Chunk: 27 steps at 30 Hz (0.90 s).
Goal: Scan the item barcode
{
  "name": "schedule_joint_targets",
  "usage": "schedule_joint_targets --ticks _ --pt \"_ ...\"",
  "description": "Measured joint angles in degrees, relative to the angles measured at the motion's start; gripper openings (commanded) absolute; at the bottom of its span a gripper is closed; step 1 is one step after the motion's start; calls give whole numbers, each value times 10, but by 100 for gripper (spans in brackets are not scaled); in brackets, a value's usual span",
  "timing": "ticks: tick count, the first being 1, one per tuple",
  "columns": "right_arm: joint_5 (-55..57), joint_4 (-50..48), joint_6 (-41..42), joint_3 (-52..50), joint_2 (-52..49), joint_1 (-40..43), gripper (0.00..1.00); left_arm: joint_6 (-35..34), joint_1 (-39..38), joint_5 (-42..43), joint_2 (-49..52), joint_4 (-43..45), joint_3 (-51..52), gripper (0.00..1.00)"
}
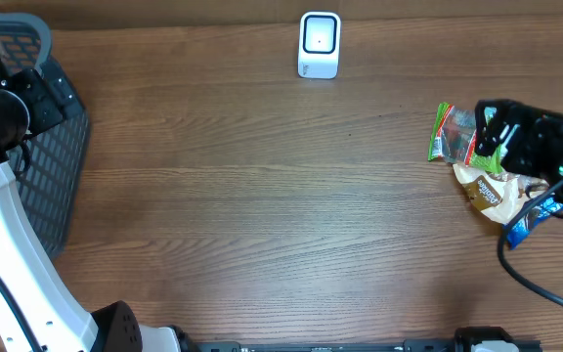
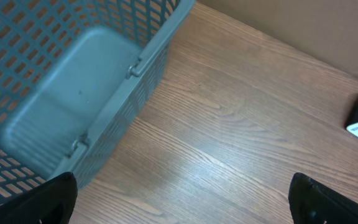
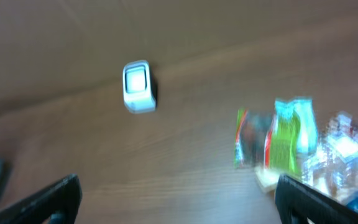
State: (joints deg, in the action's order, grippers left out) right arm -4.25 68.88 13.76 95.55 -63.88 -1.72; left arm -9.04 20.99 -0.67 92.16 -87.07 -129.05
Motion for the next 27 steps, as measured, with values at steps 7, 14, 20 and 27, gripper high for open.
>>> schedule_joint_targets --ticks 7,14,20,27 --pt "31 -253 -16 -259 127 -22 100 0 0 0 0 0 0 100" --pt "48 -513 -18 -575 341 -22 100 0 0 0 0 0 0 100" --pt "71 -599 -18 -802 497 -27 100 0 0 0 1 0 0 100" --pt "77 -675 -18 -915 603 -31 100 0 0 0 1 0 0 100"
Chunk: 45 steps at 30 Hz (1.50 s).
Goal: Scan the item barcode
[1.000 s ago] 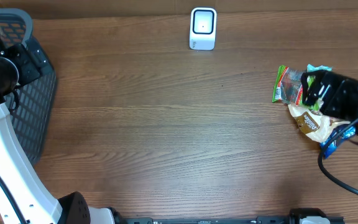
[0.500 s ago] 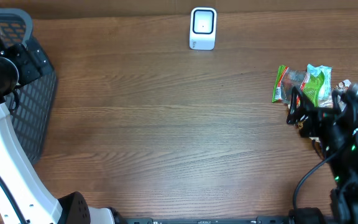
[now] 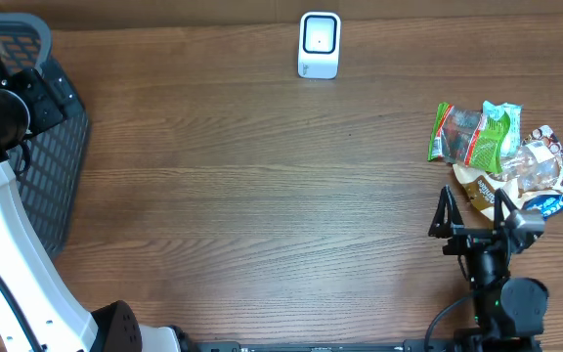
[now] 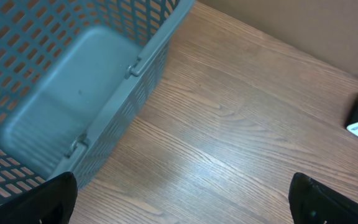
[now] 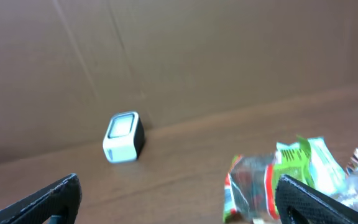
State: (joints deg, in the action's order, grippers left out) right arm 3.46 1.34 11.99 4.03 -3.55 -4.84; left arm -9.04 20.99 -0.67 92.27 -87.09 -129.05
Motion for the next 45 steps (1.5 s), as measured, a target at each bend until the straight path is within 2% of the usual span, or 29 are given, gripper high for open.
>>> schedule_joint_targets --ticks 4,12,45 --pt "2 -1 0 -30 18 -8 100 0 0 0 0 0 0 100" --pt "1 34 0 -30 27 -12 100 0 0 0 0 0 0 100" --pt "-22 35 0 -30 27 -12 100 0 0 0 0 0 0 100"
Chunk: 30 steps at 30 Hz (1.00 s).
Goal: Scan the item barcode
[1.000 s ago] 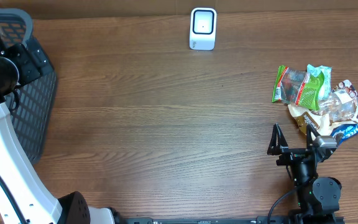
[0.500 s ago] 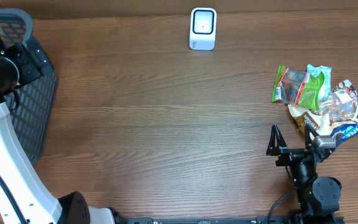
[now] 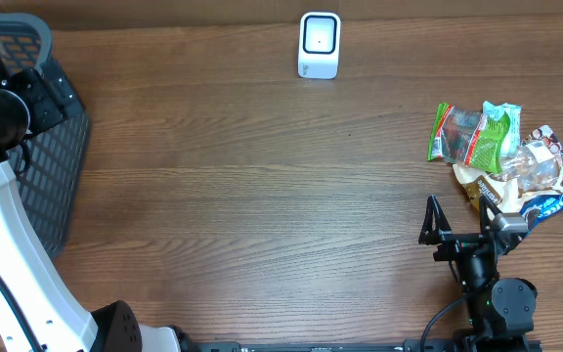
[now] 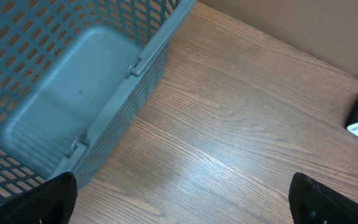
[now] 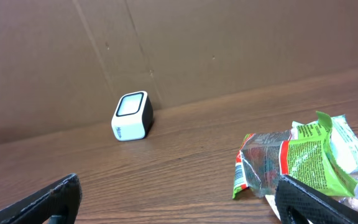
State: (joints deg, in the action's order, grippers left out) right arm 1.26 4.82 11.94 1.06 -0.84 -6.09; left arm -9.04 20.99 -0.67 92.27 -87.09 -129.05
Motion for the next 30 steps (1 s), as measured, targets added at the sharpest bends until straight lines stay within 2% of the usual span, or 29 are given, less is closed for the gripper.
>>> schedule_joint_targets --ticks 7,13,17,21,30 --pt "0 0 0 0 0 0 100 0 -2 -1 -4 5 1 100" --pt "0 0 0 0 0 0 100 0 -64 -11 -105 156 83 100" --pt "0 2 0 0 0 0 100 0 -96 -10 -236 272 220 100" --pt "0 3 0 0 0 0 100 0 -102 -11 -362 398 405 100" --pt "0 3 0 0 0 0 100 5 -102 31 -550 699 826 100"
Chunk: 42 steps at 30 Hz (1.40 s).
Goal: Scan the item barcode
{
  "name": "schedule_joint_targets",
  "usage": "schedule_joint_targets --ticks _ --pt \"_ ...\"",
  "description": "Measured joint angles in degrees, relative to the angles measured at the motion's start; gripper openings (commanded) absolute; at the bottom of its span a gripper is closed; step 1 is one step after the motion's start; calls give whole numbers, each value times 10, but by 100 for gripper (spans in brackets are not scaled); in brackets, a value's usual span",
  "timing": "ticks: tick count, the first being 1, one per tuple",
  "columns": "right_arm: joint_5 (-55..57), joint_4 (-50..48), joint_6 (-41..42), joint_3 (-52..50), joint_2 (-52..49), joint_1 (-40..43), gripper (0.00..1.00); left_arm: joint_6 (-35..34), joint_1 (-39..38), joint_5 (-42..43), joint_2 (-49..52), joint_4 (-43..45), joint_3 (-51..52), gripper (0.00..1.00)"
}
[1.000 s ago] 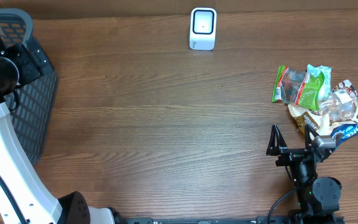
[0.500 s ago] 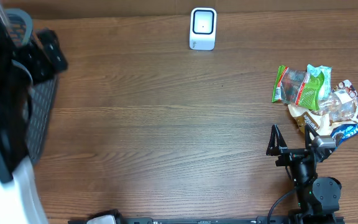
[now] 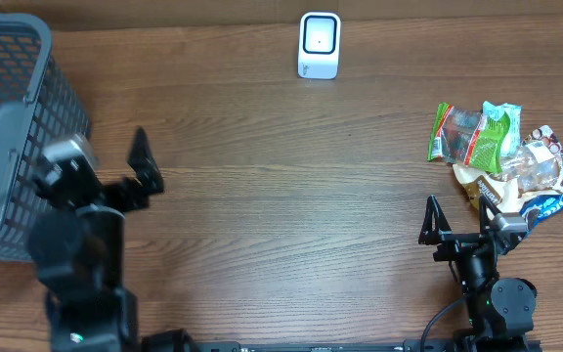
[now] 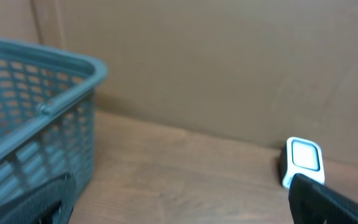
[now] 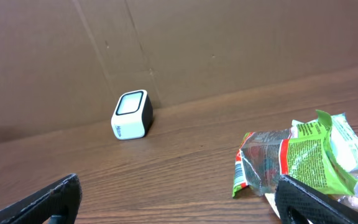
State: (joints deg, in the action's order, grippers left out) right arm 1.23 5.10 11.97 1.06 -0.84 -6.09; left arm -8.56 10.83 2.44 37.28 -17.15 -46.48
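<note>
The white barcode scanner (image 3: 320, 44) stands at the table's back edge, also in view as the scanner (image 4: 304, 160) and the scanner (image 5: 131, 115). A pile of snack packets (image 3: 501, 156) lies at the right. Its green and red packet (image 5: 291, 158) is nearest the right wrist camera. My right gripper (image 3: 465, 227) sits low near the front right, just short of the pile, open and empty (image 5: 179, 214). My left gripper (image 3: 94, 176) rests low beside the basket, open and empty (image 4: 179, 214), facing the scanner.
A grey mesh basket (image 3: 13, 117) stands at the table's left edge, its rim close to my left gripper; the basket (image 4: 36, 124) fills the left of that wrist view. A brown cardboard wall (image 5: 229, 43) closes the back of the table.
My left arm was high over the basket, looking down into it. Now it sits low on the table beside the basket, facing the scanner. The right arm and the packets are unchanged.
My right gripper was open over the snack pile at the right. Then it stood low near the front edge, short of the pile, and stayed there with all packets in place. My left arm stayed above the basket until now, when it sits low beside it.
</note>
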Motion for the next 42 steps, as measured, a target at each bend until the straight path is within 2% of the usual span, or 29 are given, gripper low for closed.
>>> schedule_joint_targets --ticks 5,9,14,20,28,42 --pt "-4 0 0 0 0 0 100 33 -11 26 -130 110 173 100" --pt "-4 0 0 0 0 0 100 85 -32 34 -226 130 270 100" --pt "-4 0 0 0 0 0 100 146 -41 39 -305 136 344 100" --pt "-4 0 0 0 0 0 100 186 -41 33 -358 138 403 99" --pt "-4 0 0 0 0 0 100 197 -41 21 -363 126 457 100" --pt "-4 0 0 0 0 0 100 197 -41 18 -364 129 458 100"
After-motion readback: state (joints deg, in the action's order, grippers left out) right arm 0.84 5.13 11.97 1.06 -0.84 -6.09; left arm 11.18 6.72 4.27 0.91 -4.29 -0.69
